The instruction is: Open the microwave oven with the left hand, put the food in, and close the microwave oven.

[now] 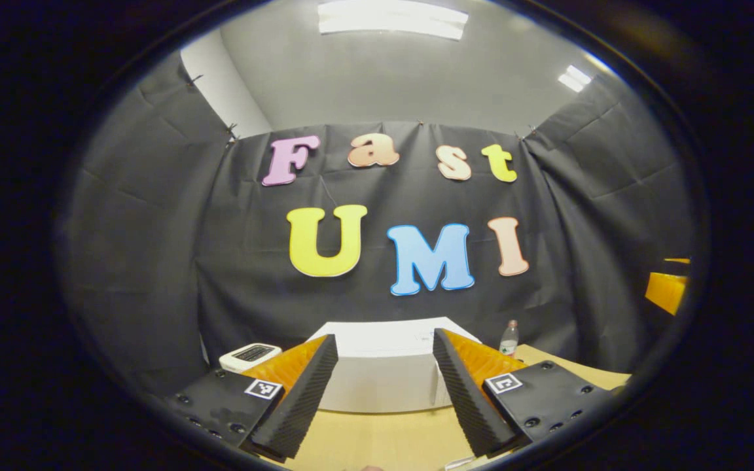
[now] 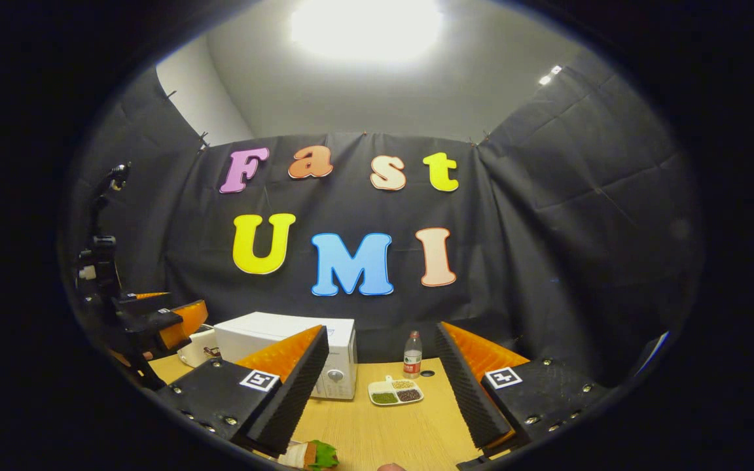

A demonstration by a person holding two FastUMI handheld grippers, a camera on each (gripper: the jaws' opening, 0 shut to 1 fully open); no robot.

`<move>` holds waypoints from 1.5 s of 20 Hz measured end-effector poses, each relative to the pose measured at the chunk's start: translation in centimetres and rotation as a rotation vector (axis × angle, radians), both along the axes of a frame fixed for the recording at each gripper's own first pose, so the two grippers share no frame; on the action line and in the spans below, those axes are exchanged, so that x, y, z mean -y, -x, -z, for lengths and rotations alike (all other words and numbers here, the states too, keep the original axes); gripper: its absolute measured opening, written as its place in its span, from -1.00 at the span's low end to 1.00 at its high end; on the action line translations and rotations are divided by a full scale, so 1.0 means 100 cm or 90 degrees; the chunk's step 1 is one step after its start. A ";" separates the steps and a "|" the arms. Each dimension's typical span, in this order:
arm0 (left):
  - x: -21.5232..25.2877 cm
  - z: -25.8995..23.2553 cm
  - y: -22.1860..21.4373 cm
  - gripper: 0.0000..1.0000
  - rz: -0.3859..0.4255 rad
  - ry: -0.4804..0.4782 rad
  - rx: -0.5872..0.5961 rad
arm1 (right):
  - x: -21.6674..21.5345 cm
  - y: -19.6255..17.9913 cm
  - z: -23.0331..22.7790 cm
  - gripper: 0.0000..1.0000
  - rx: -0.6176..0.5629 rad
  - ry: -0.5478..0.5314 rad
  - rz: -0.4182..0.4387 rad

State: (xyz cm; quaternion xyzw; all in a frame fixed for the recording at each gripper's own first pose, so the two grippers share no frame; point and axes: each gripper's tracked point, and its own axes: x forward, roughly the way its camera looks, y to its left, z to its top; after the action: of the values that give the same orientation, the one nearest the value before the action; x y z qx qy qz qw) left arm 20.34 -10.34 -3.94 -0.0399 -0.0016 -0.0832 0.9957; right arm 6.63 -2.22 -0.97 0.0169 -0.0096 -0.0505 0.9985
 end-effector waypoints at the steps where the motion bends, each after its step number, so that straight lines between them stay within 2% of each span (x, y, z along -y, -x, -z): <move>1: 0.006 0.004 -0.011 0.93 0.013 -0.005 0.000 | 0.001 -0.001 0.003 0.96 -0.002 -0.001 0.013; 6: 0.041 0.034 -0.059 1.00 0.061 -0.004 -0.007 | 0.013 -0.011 0.010 0.96 -0.013 0.007 0.082; 9: 0.064 0.053 -0.084 0.93 0.093 -0.010 -0.016 | 0.023 -0.007 0.014 0.96 -0.021 0.016 0.123; 18: 0.127 0.115 -0.142 0.94 0.166 -0.036 -0.054 | 0.047 0.007 0.016 0.96 -0.052 0.046 0.229; 24: 0.159 0.170 -0.170 0.94 0.191 -0.053 -0.118 | 0.056 0.020 0.022 0.96 -0.079 0.061 0.271; 25: 0.163 0.178 -0.173 1.00 0.193 -0.055 -0.131 | 0.058 0.022 0.022 0.96 -0.083 0.065 0.277; 26: 0.167 0.188 -0.174 0.94 0.195 -0.058 -0.142 | 0.059 0.024 0.020 0.97 -0.085 0.068 0.283; 30: 0.176 0.223 -0.181 0.90 0.198 -0.057 -0.193 | 0.063 0.029 0.021 0.96 -0.094 0.073 0.299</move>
State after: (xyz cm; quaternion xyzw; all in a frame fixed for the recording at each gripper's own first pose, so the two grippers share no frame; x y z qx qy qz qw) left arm 38.43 -27.93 -26.20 -0.0074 0.1580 -0.2290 0.9605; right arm 3.72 -8.52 -3.12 -0.0462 0.0570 -0.2815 0.9568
